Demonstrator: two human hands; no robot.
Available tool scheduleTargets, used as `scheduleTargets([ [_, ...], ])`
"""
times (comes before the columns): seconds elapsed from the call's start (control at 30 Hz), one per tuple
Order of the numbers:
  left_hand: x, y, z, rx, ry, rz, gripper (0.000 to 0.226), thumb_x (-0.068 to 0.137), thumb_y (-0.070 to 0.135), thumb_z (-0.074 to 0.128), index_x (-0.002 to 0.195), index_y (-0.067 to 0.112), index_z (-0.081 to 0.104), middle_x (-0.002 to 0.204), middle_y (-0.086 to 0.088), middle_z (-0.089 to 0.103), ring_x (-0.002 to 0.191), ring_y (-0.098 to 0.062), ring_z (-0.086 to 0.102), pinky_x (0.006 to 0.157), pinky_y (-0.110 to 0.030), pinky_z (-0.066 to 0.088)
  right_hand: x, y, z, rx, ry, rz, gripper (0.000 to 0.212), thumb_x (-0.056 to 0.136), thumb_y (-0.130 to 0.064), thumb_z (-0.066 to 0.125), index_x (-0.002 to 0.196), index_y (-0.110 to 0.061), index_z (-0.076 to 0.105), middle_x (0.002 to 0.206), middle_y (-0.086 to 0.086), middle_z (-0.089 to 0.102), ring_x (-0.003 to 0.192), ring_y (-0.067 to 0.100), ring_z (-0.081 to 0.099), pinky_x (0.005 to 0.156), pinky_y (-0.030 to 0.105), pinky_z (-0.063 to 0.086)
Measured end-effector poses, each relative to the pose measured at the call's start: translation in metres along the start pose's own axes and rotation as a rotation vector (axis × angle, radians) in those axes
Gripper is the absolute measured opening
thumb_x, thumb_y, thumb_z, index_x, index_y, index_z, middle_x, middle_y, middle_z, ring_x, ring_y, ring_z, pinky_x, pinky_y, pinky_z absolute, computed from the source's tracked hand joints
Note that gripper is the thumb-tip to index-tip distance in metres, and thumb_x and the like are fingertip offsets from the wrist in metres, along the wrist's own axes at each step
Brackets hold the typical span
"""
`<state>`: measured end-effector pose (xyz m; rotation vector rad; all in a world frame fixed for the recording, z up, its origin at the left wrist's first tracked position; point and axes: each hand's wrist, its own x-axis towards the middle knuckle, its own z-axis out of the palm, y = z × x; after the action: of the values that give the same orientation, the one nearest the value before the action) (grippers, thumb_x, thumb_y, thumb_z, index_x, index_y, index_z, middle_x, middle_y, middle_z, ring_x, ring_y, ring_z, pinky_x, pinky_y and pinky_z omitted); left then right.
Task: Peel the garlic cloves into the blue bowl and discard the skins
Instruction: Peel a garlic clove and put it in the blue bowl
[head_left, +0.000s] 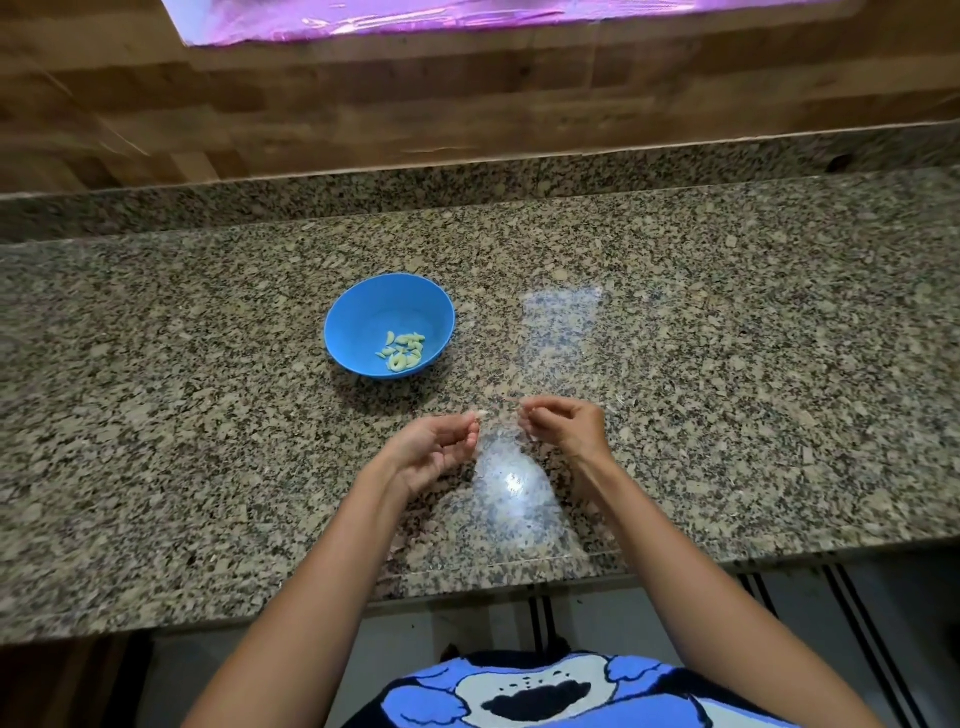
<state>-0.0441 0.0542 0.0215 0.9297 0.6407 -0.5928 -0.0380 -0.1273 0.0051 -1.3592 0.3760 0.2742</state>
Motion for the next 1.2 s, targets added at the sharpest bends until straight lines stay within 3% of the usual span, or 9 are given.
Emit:
scheduleTargets([
  [0.13, 0.003, -0.006, 0.004, 0.112, 0.062, 0.119, 0.017, 0.086, 0.001, 0.061, 0.100, -0.008, 0.063, 0.076, -0.012, 0.065, 0.061, -0.014, 0.062, 0.053, -0.018, 0.053, -0.002, -0.005, 0.019, -0.093, -0.120, 0.009, 0.010, 0.088, -0.001, 0.056, 0.091, -0.003, 0.066, 0.086, 0.013, 0.068, 0.068, 0.022, 0.066, 0.064, 0.026, 0.058],
  [0.27, 0.005, -0.009, 0.006, 0.244, 0.082, 0.196, 0.018, 0.086, 0.005, 0.063, 0.101, -0.005, 0.067, 0.080, -0.012, 0.068, 0.064, -0.014, 0.064, 0.059, -0.019, 0.054, -0.003, -0.003, 0.023, -0.195, -0.190, -0.046, 0.011, 0.082, -0.006, 0.066, 0.092, -0.002, 0.066, 0.086, 0.016, 0.069, 0.069, 0.023, 0.067, 0.066, 0.029, 0.058],
  [0.43, 0.004, -0.010, 0.010, 0.310, 0.068, 0.220, 0.014, 0.087, 0.004, 0.063, 0.097, -0.003, 0.068, 0.077, -0.010, 0.070, 0.065, -0.014, 0.065, 0.060, -0.020, 0.055, -0.004, -0.001, 0.020, -0.278, -0.153, -0.154, 0.009, 0.079, 0.004, 0.065, 0.086, -0.002, 0.068, 0.086, 0.014, 0.068, 0.069, 0.017, 0.065, 0.064, 0.023, 0.055],
  [0.67, 0.003, -0.010, 0.010, 0.381, 0.058, 0.254, 0.015, 0.087, 0.004, 0.062, 0.097, -0.006, 0.067, 0.074, -0.009, 0.067, 0.061, -0.013, 0.063, 0.057, -0.019, 0.054, -0.003, 0.002, 0.020, -0.339, -0.073, -0.212, 0.014, 0.074, 0.004, 0.067, 0.074, -0.010, 0.069, 0.079, 0.004, 0.067, 0.071, 0.013, 0.063, 0.069, 0.025, 0.056],
  [0.77, 0.003, -0.007, 0.010, 0.393, 0.058, 0.298, 0.016, 0.088, 0.006, 0.062, 0.096, -0.007, 0.067, 0.074, -0.010, 0.066, 0.062, -0.014, 0.061, 0.060, -0.020, 0.055, -0.002, 0.003, 0.016, -0.268, -0.028, -0.170, 0.013, 0.074, 0.006, 0.067, 0.073, -0.006, 0.069, 0.081, 0.008, 0.069, 0.073, 0.016, 0.065, 0.072, 0.029, 0.057],
  [0.9, 0.005, -0.006, 0.000, 0.361, 0.133, 0.356, 0.015, 0.086, 0.006, 0.064, 0.097, -0.004, 0.068, 0.082, -0.015, 0.068, 0.066, -0.016, 0.062, 0.061, -0.022, 0.055, 0.000, 0.002, 0.011, -0.159, -0.007, -0.024, 0.009, 0.082, 0.004, 0.062, 0.087, -0.001, 0.068, 0.094, 0.016, 0.068, 0.076, 0.020, 0.067, 0.071, 0.026, 0.058],
  [1.03, 0.017, -0.012, -0.029, 0.861, 0.470, 0.640, 0.013, 0.084, 0.012, 0.069, 0.097, 0.010, 0.072, 0.091, -0.003, 0.072, 0.077, -0.011, 0.063, 0.071, -0.020, 0.053, -0.005, -0.003, 0.004, 0.018, -0.010, 0.142, 0.006, 0.083, -0.004, 0.063, 0.085, -0.001, 0.068, 0.100, 0.019, 0.067, 0.077, 0.024, 0.067, 0.067, 0.027, 0.058],
  [1.13, 0.019, -0.021, -0.043, 1.072, 0.518, 0.694, 0.020, 0.087, 0.009, 0.064, 0.106, 0.011, 0.069, 0.106, -0.004, 0.069, 0.093, -0.012, 0.062, 0.083, -0.021, 0.050, -0.012, -0.011, -0.003, 0.185, 0.029, 0.222, 0.010, 0.079, -0.005, 0.066, 0.087, 0.001, 0.067, 0.088, 0.016, 0.071, 0.077, 0.024, 0.068, 0.069, 0.028, 0.058],
  [1.2, 0.017, -0.029, -0.035, 1.152, 0.555, 0.851, 0.026, 0.091, 0.008, 0.058, 0.116, 0.010, 0.064, 0.117, -0.006, 0.064, 0.105, -0.013, 0.057, 0.087, -0.018, 0.043, -0.015, -0.015, -0.009, 0.281, 0.099, 0.242, 0.009, 0.080, 0.002, 0.062, 0.088, 0.000, 0.065, 0.080, 0.014, 0.070, 0.074, 0.023, 0.069, 0.064, 0.026, 0.058],
])
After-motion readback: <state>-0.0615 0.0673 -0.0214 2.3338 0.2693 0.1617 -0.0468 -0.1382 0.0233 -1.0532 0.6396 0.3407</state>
